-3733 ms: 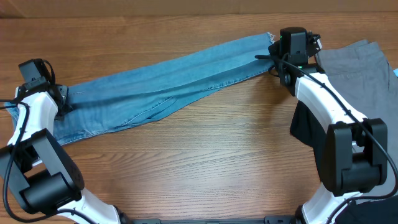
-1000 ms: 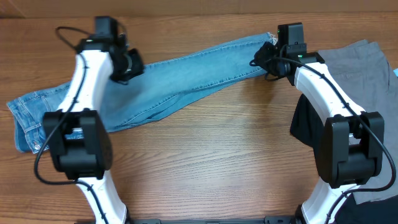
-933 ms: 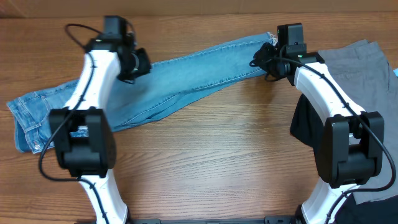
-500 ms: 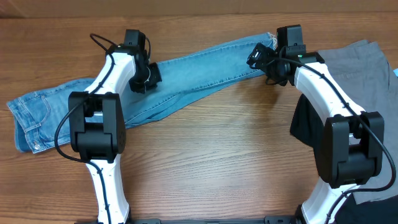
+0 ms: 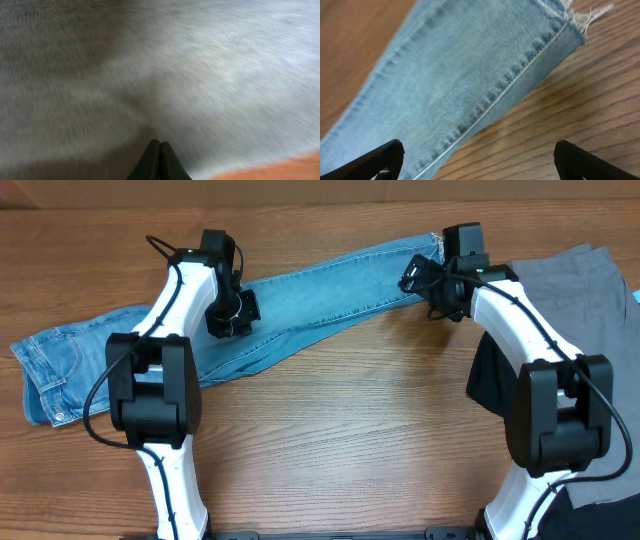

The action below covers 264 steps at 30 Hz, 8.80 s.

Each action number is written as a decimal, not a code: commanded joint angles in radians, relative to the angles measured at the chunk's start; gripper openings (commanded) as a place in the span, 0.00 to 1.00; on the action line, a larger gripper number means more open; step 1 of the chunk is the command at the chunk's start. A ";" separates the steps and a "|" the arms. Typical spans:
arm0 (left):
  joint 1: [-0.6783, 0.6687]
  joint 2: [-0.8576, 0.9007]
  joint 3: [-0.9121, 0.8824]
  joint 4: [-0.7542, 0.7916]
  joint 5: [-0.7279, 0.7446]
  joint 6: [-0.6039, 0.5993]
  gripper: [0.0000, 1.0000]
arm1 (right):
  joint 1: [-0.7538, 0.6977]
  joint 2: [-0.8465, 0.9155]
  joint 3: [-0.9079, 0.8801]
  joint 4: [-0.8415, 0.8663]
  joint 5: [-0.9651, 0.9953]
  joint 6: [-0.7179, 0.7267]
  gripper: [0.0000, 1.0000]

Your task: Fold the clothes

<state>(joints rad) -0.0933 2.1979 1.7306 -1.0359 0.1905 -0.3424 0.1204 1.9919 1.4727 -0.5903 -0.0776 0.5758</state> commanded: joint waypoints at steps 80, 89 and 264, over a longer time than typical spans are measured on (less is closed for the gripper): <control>-0.154 -0.199 -0.314 0.091 -0.018 -0.010 0.15 | 0.006 0.038 -0.042 -0.163 -0.081 -0.087 0.16; -0.152 -0.190 -0.428 0.144 -0.108 -0.028 0.17 | 0.004 0.113 -0.051 -0.150 -0.072 -0.087 0.06; 0.239 -0.368 -0.222 -0.167 0.404 0.437 1.00 | -0.159 -0.056 0.198 -0.692 -0.065 -0.260 0.04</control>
<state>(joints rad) 0.1734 1.9358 1.4837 -1.2190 0.5465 0.0429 -0.0776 1.9831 1.6421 -1.2839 -0.1810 0.2703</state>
